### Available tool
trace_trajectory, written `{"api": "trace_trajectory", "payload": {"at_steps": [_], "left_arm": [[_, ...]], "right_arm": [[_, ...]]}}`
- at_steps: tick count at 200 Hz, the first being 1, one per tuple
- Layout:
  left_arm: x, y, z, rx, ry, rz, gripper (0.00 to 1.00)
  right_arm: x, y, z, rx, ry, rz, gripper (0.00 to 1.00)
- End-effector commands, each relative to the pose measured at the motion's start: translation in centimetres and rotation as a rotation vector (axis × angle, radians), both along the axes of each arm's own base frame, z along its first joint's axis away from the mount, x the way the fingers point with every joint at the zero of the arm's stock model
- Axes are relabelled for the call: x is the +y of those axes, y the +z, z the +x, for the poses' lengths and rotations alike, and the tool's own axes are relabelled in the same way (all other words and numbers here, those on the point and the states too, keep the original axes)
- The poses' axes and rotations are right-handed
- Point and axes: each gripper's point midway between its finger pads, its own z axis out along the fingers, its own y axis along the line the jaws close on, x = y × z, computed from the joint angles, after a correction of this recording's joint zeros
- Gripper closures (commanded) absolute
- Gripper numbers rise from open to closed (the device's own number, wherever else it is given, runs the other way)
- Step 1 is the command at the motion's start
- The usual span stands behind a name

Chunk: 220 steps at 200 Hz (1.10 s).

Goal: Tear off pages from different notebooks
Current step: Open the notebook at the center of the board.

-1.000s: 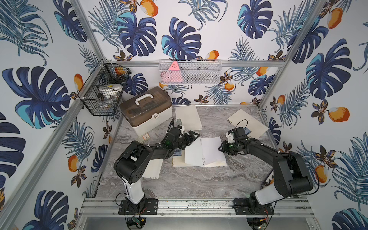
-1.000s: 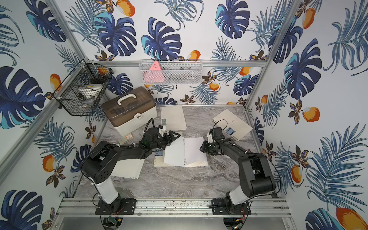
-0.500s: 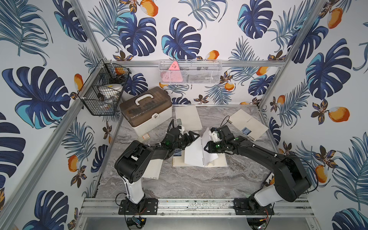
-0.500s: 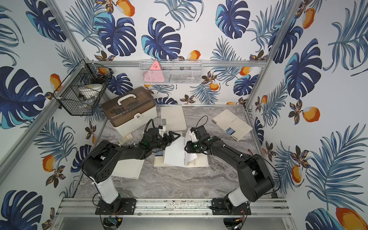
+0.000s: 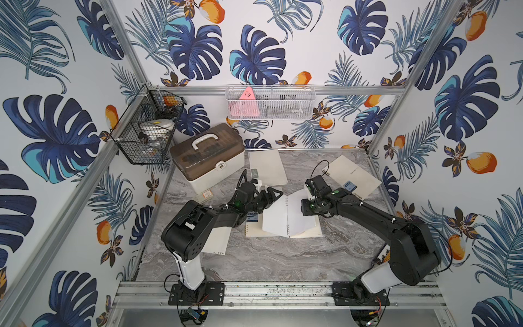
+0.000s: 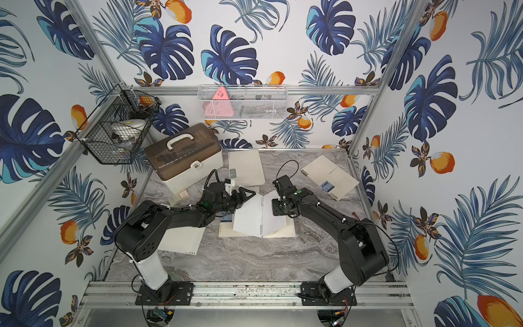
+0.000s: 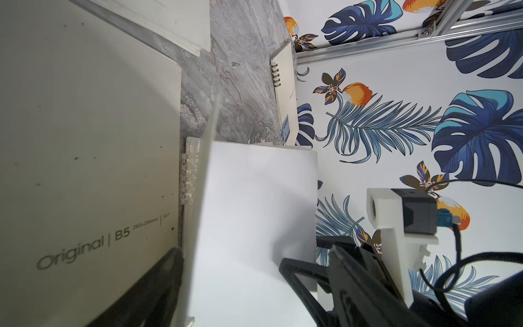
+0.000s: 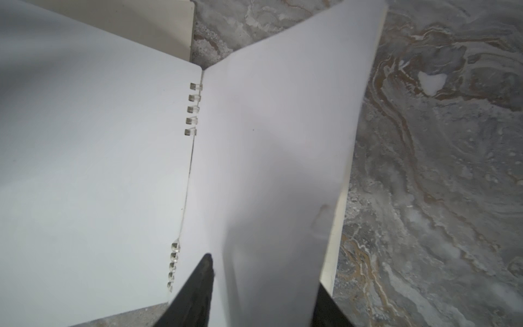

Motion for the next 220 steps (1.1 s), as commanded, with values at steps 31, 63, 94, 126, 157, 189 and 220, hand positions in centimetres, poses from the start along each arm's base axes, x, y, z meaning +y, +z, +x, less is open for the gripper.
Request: {"api": "trace_trajectory", "payload": {"at_steps": [31, 63, 94, 126, 157, 189, 220], "left_arm": [[-0.1, 0.7, 0.2, -0.024, -0.005, -0.019, 0.17], [-0.1, 0.7, 0.2, -0.023, -0.006, -0.025, 0.17], [-0.1, 0.4, 0.2, -0.015, -0.007, -0.028, 0.17], [0.0, 0.2, 0.2, -0.014, -0.007, -0.03, 0.18], [0.2, 0.4, 0.2, -0.016, -0.006, -0.034, 0.2], [0.4, 0.6, 0.4, -0.02, -0.003, -0.04, 0.22], [0.4, 0.7, 0.4, -0.02, -0.005, -0.041, 0.22]], "right_arm": [[-0.9, -1.5, 0.0, 0.05, 0.014, -0.113, 0.5], [-1.7, -1.8, 0.7, 0.049, 0.012, -0.215, 0.47], [-2.6, -2.4, 1.3, 0.062, 0.008, -0.316, 0.46], [-2.8, -3.3, 1.9, 0.079, 0.016, -0.367, 0.45], [-3.1, -3.8, 2.5, 0.094, 0.023, -0.418, 0.4], [-2.1, -4.1, 2.6, 0.103, 0.051, -0.369, 0.31], [-1.6, -3.8, 2.9, 0.093, 0.055, -0.326, 0.29]]}}
